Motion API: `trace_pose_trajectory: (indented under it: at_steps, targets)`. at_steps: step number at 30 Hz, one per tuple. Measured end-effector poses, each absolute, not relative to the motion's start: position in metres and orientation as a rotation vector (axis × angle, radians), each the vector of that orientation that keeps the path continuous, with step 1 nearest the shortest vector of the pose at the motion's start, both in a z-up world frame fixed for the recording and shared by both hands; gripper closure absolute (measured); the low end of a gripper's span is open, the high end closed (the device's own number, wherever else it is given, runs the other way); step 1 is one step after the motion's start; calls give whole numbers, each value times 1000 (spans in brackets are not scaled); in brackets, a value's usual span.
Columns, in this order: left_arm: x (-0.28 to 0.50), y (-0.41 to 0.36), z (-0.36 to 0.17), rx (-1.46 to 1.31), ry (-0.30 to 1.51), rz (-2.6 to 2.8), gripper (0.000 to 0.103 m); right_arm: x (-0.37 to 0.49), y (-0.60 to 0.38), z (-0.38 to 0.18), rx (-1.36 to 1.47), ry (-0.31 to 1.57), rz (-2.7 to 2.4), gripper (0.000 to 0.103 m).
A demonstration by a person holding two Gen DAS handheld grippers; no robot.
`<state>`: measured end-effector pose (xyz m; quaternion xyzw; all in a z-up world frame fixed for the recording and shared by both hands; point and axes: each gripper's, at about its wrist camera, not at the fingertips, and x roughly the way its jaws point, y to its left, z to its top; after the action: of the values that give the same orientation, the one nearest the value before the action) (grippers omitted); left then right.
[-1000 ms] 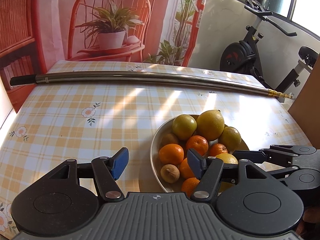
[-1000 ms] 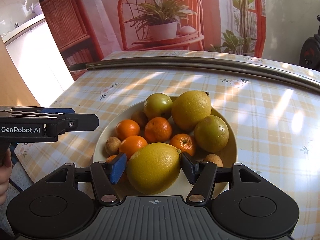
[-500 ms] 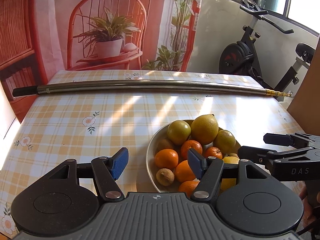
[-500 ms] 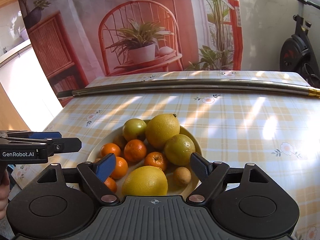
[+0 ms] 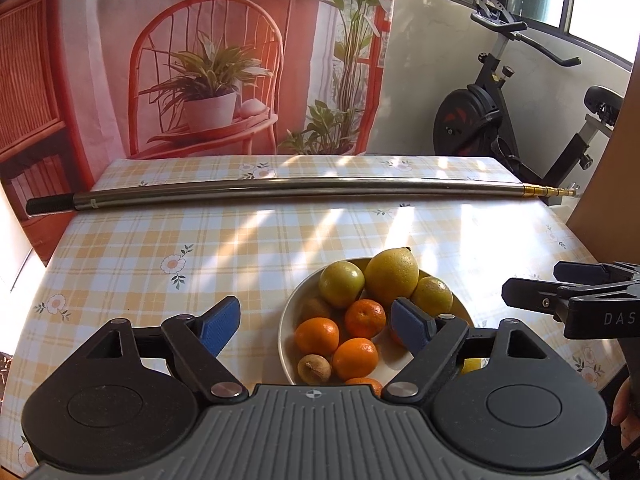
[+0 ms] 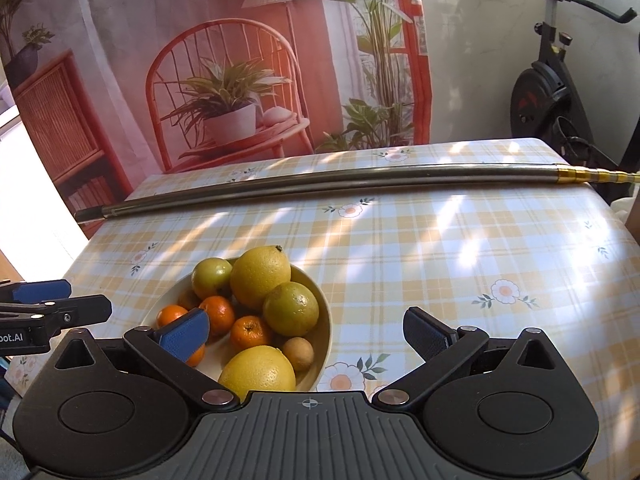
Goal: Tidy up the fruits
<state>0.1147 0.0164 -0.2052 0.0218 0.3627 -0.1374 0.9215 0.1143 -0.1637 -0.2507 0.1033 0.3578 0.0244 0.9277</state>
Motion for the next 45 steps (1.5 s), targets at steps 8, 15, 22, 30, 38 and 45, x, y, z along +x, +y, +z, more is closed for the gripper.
trace_pose_trajectory:
  at_steps: [8, 15, 22, 30, 38, 45]
  targets:
    - [105, 9, -140, 128, 586, -231, 10, 105, -169, -183, 207, 602, 57, 0]
    - [86, 4, -92, 135, 468, -176, 3, 102, -172, -125, 197, 507, 67, 0]
    - [63, 5, -58, 100, 369, -124, 0, 91, -171, -95, 187, 457, 87, 0]
    - [36, 2, -32, 91, 267, -111, 0, 71, -161, -67, 157, 390, 90, 0]
    - [24, 5, -27, 64, 244, -95, 0, 61, -157, -55, 146, 356, 102, 0]
    - [22, 6, -25, 74, 224, -93, 0, 60, -158, -56, 154, 359, 99, 0]
